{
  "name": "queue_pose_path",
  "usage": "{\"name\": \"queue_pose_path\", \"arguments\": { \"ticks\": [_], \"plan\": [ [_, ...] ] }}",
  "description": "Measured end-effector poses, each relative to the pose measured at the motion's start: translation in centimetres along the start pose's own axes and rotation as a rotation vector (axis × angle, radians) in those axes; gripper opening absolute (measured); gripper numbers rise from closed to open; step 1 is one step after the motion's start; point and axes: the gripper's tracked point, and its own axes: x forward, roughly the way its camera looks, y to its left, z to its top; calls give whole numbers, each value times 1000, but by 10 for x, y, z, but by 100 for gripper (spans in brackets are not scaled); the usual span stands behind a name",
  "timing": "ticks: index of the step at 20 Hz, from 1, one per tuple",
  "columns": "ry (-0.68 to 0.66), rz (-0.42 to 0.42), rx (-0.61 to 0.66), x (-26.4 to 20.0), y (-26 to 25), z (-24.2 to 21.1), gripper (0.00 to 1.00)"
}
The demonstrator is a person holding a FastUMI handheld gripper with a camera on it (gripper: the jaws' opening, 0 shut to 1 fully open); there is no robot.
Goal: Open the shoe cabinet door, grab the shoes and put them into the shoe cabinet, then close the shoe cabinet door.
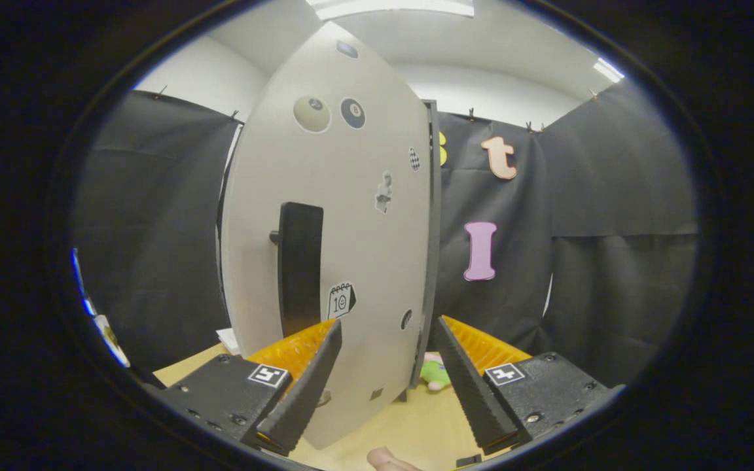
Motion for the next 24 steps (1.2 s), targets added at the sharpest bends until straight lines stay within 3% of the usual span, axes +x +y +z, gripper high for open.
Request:
{"name": "queue_pose_path", "arguments": {
  "ticks": [6,10,13,24],
  "plan": [
    [-43,-28,20,37,48,0,95],
    [7,61,69,63,98,-14,96],
    [14,89,118,49,102,-14,99],
    [-79,123,32,-37,43,3,99]
  ]
}}
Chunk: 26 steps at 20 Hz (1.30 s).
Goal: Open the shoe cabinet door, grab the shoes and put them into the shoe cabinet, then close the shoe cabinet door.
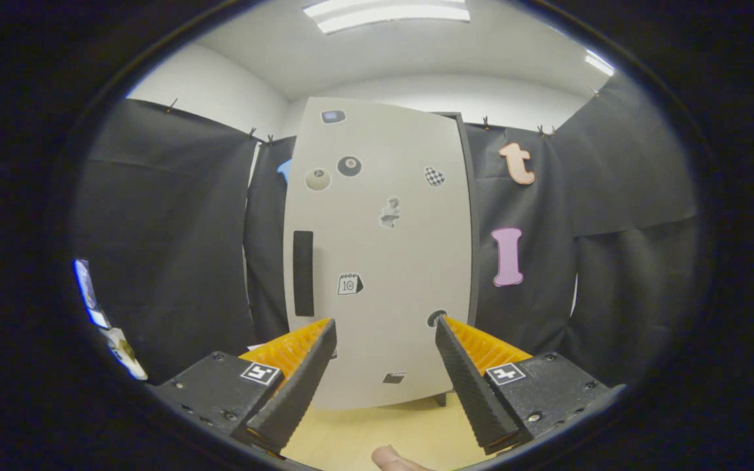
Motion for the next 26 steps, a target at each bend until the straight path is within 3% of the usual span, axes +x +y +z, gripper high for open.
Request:
{"name": "queue_pose_path", "arguments": {
  "ticks": [10,17,26],
  "plan": [
    [-143,59,-35,-94,-20,41,99],
    [-171,-7,-38,-129,-44,39,99],
    [-155,-77,-48,-157,-62,-2,99]
  ]
}}
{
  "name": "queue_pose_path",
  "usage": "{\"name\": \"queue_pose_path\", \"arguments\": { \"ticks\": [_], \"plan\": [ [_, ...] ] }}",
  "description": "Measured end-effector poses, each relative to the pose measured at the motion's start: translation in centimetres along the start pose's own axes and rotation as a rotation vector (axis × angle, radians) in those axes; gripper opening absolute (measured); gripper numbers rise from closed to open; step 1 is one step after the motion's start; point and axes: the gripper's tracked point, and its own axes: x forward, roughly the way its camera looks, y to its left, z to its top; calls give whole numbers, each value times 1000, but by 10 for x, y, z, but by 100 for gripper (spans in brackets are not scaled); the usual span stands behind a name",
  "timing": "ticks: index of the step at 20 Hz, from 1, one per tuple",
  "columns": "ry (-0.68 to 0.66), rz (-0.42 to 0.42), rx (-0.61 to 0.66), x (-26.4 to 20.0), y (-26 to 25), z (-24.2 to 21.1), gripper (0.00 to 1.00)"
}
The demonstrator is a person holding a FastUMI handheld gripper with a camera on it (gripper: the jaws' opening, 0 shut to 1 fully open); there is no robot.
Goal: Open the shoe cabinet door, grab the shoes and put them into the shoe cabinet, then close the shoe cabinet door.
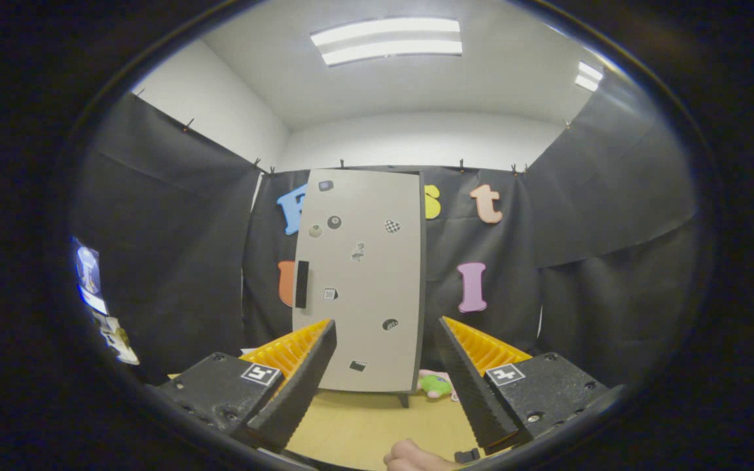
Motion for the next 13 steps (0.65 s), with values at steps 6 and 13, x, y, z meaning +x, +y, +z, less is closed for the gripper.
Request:
{"name": "queue_pose_path", "arguments": {
  "ticks": [6,13],
  "plan": [
    [6,27,25,-13,6,-14,99],
    [35,-30,48,-10,-14,-29,99]
  ]
}}
